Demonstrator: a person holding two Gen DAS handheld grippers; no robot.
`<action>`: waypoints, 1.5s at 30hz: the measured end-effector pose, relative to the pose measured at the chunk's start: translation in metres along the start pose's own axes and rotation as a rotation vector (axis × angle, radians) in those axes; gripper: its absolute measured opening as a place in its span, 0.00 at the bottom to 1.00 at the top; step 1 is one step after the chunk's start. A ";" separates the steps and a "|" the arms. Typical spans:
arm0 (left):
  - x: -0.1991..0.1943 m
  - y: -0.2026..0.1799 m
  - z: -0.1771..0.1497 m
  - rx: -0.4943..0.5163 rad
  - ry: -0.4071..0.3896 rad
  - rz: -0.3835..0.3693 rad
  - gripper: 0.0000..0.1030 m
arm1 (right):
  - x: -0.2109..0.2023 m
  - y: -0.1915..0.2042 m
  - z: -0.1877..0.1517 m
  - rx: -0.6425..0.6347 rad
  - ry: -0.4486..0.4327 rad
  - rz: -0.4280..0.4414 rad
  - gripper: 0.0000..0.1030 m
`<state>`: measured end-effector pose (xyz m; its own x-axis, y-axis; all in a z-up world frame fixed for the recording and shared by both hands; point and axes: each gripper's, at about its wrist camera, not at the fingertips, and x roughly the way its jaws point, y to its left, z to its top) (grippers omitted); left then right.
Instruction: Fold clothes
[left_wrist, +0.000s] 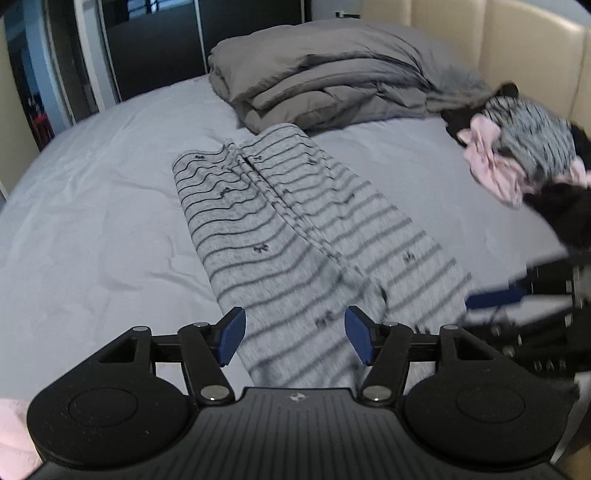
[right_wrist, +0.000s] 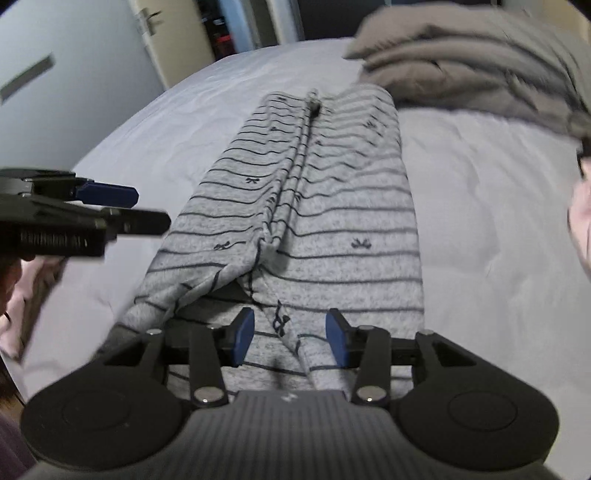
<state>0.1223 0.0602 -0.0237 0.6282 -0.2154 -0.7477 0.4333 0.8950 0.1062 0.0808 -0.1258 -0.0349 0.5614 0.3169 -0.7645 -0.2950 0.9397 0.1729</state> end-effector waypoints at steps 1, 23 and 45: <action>-0.006 -0.008 -0.007 0.016 0.001 0.011 0.58 | 0.000 0.003 -0.001 -0.037 -0.003 -0.011 0.45; 0.003 -0.067 -0.098 0.344 0.076 0.235 0.08 | 0.017 0.021 -0.053 -0.440 -0.006 -0.259 0.09; -0.008 -0.069 -0.110 0.507 0.136 0.144 0.21 | 0.004 0.012 -0.045 -0.366 -0.011 -0.161 0.47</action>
